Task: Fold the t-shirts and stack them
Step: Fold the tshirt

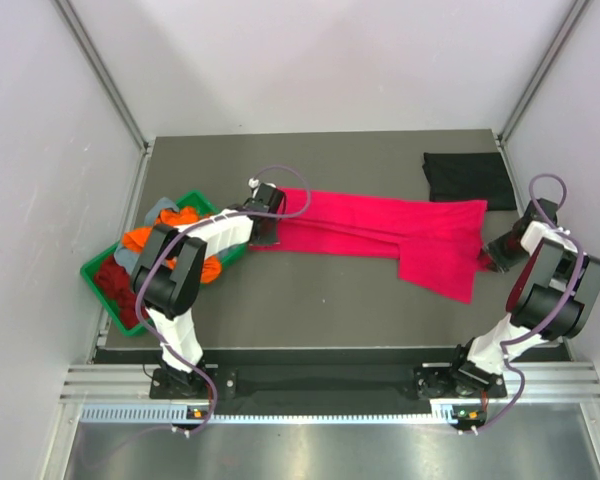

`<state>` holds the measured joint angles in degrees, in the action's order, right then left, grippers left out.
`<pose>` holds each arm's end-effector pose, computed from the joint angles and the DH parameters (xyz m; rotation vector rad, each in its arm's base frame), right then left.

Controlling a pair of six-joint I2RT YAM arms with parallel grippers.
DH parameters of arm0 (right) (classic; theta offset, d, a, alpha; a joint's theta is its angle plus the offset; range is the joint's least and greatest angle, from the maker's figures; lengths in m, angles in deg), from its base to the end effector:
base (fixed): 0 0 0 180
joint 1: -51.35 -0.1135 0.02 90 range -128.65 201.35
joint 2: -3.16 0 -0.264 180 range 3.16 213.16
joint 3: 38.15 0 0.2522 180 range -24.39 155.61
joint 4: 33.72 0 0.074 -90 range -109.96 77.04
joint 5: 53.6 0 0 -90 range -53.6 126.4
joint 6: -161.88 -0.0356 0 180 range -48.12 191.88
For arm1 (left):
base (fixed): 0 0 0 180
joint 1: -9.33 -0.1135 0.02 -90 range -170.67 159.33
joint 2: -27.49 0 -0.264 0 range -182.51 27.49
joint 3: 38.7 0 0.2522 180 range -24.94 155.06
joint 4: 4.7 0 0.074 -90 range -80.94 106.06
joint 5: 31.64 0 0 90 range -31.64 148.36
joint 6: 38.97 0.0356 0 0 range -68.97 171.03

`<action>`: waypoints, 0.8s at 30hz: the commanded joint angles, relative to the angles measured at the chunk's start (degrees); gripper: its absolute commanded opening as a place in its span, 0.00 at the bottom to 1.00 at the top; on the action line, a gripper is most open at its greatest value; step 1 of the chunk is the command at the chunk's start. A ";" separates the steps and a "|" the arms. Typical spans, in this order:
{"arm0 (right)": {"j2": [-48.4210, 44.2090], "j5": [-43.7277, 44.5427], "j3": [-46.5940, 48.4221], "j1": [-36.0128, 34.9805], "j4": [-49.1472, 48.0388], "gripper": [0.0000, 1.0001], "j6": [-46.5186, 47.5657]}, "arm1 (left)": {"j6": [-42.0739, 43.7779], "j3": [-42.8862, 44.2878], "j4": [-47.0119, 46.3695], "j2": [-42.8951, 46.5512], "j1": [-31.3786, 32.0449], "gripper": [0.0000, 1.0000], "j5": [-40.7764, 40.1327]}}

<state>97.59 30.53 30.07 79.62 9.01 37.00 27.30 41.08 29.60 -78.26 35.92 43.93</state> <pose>0.2712 -0.1417 0.1632 1.4308 2.3785 0.1718 0.3368 -0.1587 0.1630 -0.0222 2.5698 0.0045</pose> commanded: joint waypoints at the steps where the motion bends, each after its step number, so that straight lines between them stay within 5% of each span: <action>1: 2.25 4.89 0.82 0.38 1.52 0.21 1.91 | 0.08 -2.91 3.90 -0.59 1.97 0.00 3.01; 2: 2.25 5.16 1.00 0.64 2.22 0.05 2.26 | 0.00 -3.17 3.99 -0.33 2.32 0.00 3.01; 3: 2.25 5.43 1.18 0.82 2.49 0.00 2.44 | 0.00 -3.35 4.25 0.11 2.59 0.00 3.01; 24: -3.73 9.47 0.92 5.65 5.74 0.00 9.03 | -3.52 -10.29 10.23 10.91 10.15 0.00 2.04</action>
<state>96.85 36.76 30.81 84.23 13.34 44.30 25.03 32.75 35.59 -70.02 45.17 44.34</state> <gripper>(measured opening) 0.006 0.011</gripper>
